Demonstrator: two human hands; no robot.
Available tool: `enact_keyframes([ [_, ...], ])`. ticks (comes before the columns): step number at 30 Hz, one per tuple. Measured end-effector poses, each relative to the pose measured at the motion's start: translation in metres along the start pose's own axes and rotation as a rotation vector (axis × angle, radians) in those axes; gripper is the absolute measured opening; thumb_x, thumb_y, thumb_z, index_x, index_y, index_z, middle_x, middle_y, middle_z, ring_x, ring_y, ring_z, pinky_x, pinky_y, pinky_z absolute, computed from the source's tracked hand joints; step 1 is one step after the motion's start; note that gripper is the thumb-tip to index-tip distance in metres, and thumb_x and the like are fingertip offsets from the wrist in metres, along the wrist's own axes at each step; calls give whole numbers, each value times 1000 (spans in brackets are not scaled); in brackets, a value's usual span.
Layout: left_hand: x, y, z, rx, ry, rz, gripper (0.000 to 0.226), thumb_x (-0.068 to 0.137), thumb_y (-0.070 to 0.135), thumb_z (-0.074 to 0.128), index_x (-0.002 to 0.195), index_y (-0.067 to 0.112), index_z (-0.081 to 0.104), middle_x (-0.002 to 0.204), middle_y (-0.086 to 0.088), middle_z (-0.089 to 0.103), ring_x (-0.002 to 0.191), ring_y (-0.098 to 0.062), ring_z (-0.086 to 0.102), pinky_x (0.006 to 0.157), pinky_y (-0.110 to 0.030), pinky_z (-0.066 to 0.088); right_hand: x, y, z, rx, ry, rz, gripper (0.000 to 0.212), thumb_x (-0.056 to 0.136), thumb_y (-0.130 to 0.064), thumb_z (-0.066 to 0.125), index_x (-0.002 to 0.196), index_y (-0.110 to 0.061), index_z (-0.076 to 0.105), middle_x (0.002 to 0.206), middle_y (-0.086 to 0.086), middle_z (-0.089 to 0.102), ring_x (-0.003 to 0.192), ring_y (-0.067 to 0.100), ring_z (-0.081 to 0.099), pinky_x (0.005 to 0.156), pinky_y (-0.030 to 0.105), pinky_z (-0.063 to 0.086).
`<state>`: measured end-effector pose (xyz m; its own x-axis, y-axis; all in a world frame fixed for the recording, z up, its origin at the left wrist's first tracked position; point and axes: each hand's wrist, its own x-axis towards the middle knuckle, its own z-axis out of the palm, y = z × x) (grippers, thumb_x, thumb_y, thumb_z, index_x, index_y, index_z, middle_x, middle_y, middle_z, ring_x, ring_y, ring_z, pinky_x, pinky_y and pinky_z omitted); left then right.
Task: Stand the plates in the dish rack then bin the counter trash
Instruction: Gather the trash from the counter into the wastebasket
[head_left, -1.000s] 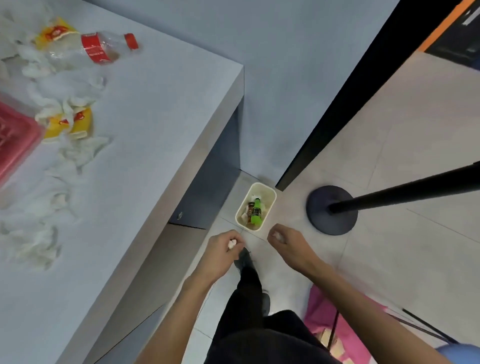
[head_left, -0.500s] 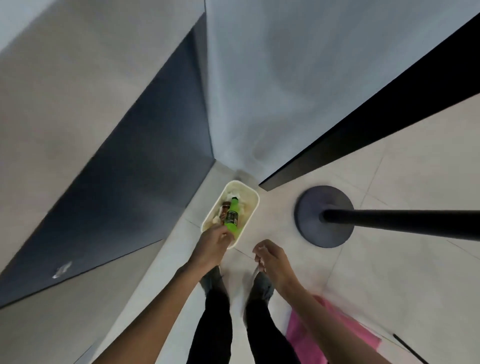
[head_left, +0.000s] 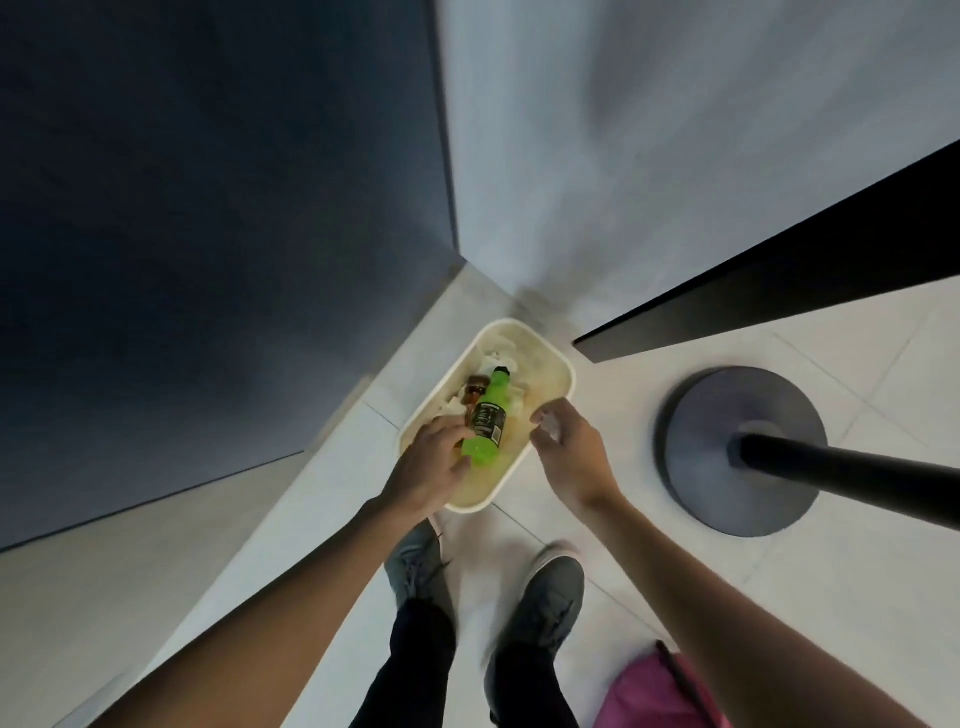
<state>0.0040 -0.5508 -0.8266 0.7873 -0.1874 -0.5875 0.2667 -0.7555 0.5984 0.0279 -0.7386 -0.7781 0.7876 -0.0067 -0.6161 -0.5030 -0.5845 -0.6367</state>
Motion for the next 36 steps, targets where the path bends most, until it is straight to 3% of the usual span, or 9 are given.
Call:
enact_keyframes([
  [5, -17, -11, 4, -88, -6, -38, 25, 90, 3, 62, 113, 10, 69, 120, -3, 65, 111, -17, 60, 99, -29, 47, 33, 0, 5, -324, -62, -247, 35, 82, 8, 53, 114, -5, 60, 112, 14, 56, 106, 32, 55, 89, 40, 48],
  [9, -20, -13, 6, -167, 57, -33, 22, 90, -2, 59, 105, 10, 71, 111, 0, 69, 103, -12, 62, 80, -4, 42, 58, -6, 14, -466, -95, -332, 39, 85, 1, 57, 124, -6, 55, 121, 14, 52, 112, 34, 48, 91, 43, 44],
  [12, -21, -4, 5, -258, 125, -66, 24, 90, -5, 57, 104, 9, 71, 108, 1, 69, 97, -4, 60, 75, -1, 41, 64, -9, 19, -533, -38, -278, 59, 86, -19, 66, 140, -9, 43, 136, 14, 45, 125, 36, 39, 105, 43, 34],
  [16, -34, 11, -4, -307, 160, -95, 27, 90, -5, 54, 107, 8, 70, 108, 3, 69, 94, 8, 56, 73, 0, 38, 41, -11, 14, -474, 21, -257, 70, 88, -24, 66, 147, -8, 33, 146, 17, 36, 137, 37, 29, 114, 44, 29],
  [21, -72, 34, -21, -367, 180, -180, 26, 90, -2, 54, 105, 13, 69, 104, 4, 68, 96, -9, 61, 75, -3, 42, -26, -22, -5, -432, -98, -244, 66, 93, -25, 61, 150, -13, 30, 154, 8, 28, 142, 27, 24, 116, 38, 28],
  [25, -121, 63, -41, -451, 196, -241, 25, 91, -4, 52, 99, 13, 69, 100, 3, 69, 93, -13, 64, 65, -7, 47, -86, -36, -21, -439, -182, -253, 59, 96, -26, 56, 149, -16, 33, 152, 4, 32, 140, 22, 29, 115, 33, 31],
  [27, -148, 81, -53, -478, 207, -263, 26, 91, -5, 51, 99, 11, 69, 100, 2, 69, 92, -13, 63, 61, -6, 47, -116, -50, -32, -401, -202, -265, 50, 97, -23, 55, 144, -16, 40, 146, 2, 39, 135, 21, 36, 110, 29, 33],
  [31, -206, 120, -79, -483, 256, -287, 27, 87, -11, 52, 97, 6, 71, 94, -6, 72, 88, -20, 67, 69, -6, 46, -179, -92, -62, -337, -234, -248, 36, 93, -13, 55, 129, -14, 56, 130, 4, 53, 122, 22, 48, 104, 29, 37],
  [36, -291, 165, -112, -613, 275, -319, 36, 82, -17, 49, 91, 11, 70, 81, -7, 71, 79, -27, 68, 77, -27, 56, -264, -149, -97, -289, -274, -333, 20, 88, -3, 55, 103, -8, 68, 107, 6, 65, 102, 23, 61, 95, 39, 48],
])
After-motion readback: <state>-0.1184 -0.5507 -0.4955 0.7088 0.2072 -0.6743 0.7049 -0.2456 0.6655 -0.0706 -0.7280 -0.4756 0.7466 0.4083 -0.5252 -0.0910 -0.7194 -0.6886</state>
